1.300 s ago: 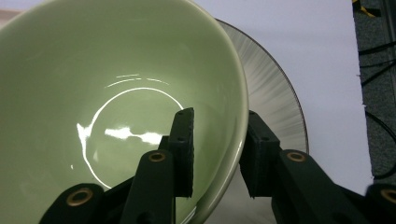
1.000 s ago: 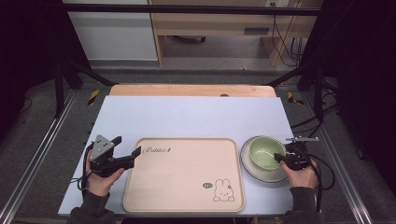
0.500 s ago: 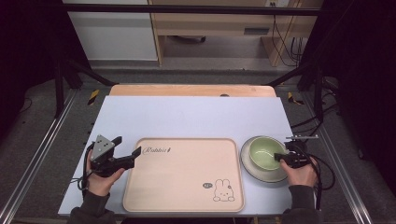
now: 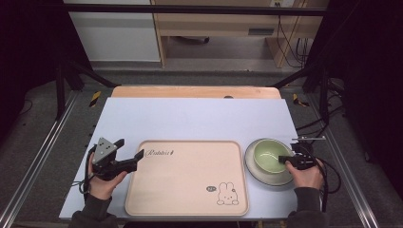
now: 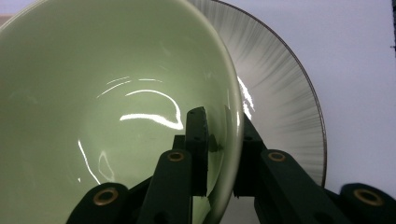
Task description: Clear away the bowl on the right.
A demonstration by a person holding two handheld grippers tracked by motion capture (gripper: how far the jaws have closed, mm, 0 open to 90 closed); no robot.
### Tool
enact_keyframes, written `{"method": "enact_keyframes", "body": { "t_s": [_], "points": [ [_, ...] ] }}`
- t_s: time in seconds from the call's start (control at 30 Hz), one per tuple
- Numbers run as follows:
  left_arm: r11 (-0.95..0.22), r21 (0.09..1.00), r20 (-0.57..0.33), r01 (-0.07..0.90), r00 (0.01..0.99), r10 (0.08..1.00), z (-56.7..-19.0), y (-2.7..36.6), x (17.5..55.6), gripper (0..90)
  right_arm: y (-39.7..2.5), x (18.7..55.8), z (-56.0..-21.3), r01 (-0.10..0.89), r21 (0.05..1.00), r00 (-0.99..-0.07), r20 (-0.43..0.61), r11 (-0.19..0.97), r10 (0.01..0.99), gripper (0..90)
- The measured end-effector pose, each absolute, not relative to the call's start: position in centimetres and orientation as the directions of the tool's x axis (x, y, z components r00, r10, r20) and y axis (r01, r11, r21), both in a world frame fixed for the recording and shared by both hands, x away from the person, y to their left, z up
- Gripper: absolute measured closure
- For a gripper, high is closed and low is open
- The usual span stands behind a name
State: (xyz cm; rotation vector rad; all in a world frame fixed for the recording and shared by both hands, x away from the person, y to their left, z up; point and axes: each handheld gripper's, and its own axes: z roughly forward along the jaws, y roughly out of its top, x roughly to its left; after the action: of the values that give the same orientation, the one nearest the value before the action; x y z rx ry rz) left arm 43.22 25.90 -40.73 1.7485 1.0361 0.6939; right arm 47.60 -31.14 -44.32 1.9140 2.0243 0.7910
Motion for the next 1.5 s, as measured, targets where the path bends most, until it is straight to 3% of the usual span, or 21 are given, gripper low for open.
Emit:
{"method": "enact_keyframes", "body": {
  "t_s": [1.5],
  "points": [
    [-0.190, 0.925, 0.008, 0.329, 0.484, 0.875, -40.64, 25.77, 43.09, 17.1, -31.67, 47.10, -43.88, 0.828, 0.557, -0.106, 0.273, -0.067, 0.956, 84.2]
  ]
}}
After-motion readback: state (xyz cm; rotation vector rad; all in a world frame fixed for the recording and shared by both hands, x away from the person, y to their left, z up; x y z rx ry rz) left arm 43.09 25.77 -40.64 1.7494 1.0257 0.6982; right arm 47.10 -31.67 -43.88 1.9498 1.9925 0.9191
